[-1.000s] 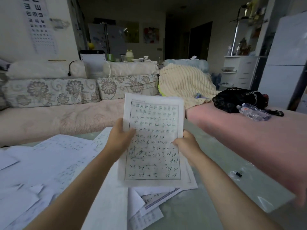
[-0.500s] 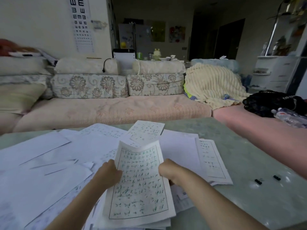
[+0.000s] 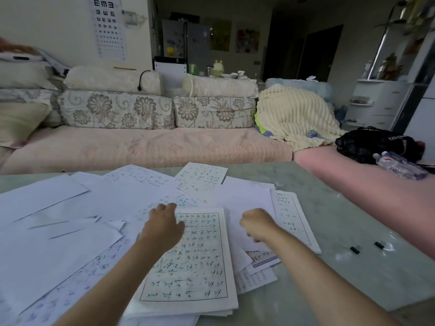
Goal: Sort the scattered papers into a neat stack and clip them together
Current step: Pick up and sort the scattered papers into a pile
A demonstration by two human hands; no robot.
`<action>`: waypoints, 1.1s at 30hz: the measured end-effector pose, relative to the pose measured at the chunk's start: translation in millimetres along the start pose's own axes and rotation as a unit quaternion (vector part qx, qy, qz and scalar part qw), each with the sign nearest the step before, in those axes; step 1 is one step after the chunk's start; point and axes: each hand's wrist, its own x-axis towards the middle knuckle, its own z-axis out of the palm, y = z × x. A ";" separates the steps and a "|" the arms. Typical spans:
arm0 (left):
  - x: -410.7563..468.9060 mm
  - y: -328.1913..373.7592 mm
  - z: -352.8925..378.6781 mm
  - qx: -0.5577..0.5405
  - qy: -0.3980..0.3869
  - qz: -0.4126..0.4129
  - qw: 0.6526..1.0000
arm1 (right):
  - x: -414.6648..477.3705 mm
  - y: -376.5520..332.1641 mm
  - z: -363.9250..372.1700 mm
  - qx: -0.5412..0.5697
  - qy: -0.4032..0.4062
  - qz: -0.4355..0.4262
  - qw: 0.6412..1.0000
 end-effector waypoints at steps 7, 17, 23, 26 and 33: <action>12.7 95.8 43.7 -0.056 -0.039 0.154 0.986 | 37.7 75.4 -82.1 0.160 0.191 0.081 0.965; 35.9 168.3 117.2 0.081 -0.214 0.178 0.957 | 52.9 121.8 -138.3 0.353 0.082 0.196 0.911; 40.2 172.5 137.1 0.086 -0.173 0.174 0.966 | 73.5 133.1 -126.1 0.359 0.015 0.162 0.919; 36.0 176.6 140.3 0.079 -0.157 0.189 0.966 | 77.2 135.1 -116.2 0.290 0.037 0.141 0.946; 25.9 188.7 123.6 0.008 -0.166 0.218 0.962 | 82.1 121.4 -97.5 0.225 0.056 0.082 0.969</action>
